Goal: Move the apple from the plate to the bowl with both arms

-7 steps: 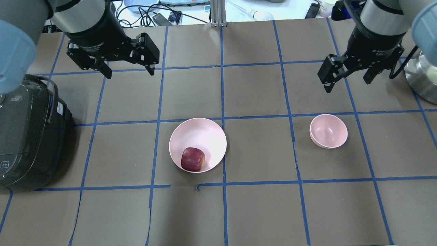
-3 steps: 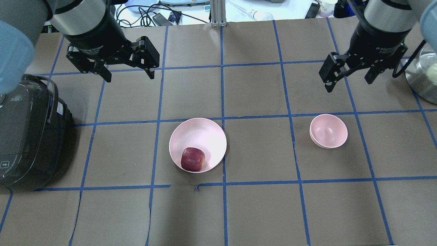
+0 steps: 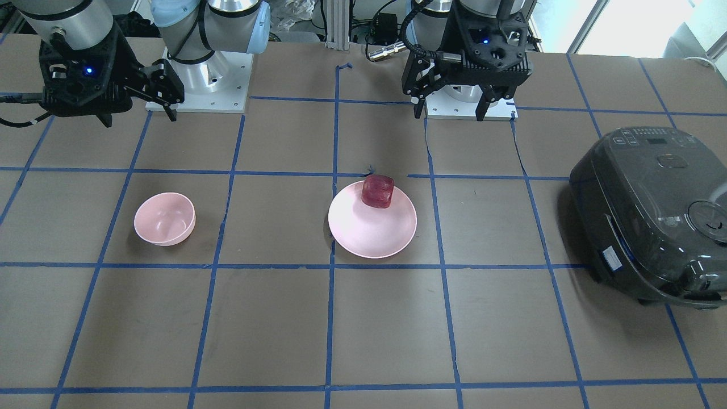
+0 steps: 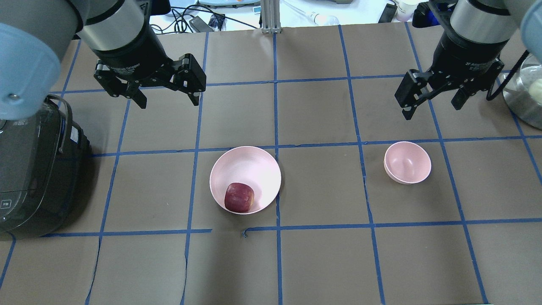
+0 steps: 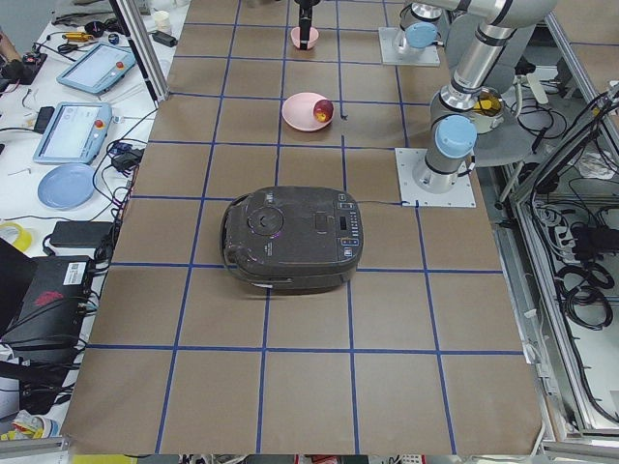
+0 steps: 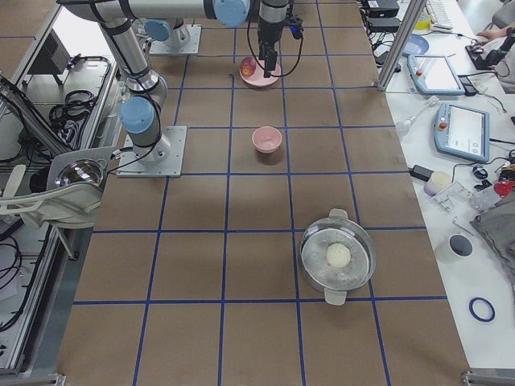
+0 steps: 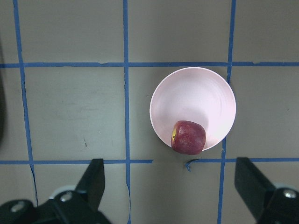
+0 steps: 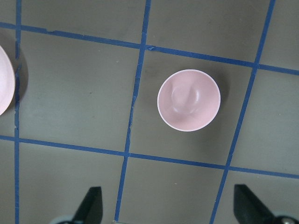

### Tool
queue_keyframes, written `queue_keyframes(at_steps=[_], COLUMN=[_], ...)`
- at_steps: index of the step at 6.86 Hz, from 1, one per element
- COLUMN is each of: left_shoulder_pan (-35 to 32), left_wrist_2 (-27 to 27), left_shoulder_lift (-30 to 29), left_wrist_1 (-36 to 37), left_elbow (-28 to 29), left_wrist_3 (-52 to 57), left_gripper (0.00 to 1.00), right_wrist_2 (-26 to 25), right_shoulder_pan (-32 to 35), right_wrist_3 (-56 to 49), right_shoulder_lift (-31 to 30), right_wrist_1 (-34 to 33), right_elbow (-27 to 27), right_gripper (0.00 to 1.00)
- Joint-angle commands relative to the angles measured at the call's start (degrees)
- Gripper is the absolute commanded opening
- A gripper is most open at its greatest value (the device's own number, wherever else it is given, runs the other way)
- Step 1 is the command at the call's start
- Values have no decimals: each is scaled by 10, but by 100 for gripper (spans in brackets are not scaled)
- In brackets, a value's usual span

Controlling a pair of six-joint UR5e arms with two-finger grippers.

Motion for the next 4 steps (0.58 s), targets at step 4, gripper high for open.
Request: queue_keyframes(at_steps=[4], left_shoulder_pan=[-82], left_wrist_2=[7], left_shoulder_lift=[-15], left_wrist_1=[170], left_elbow=[-181], left_wrist_3=[-77], left_gripper=[100], right_wrist_2=[-1], right_shoulder_pan=[-3], right_wrist_3=[-1], right_shoulder_lift=[4], right_wrist_1=[-1], right_elbow=[2], right_gripper=[100])
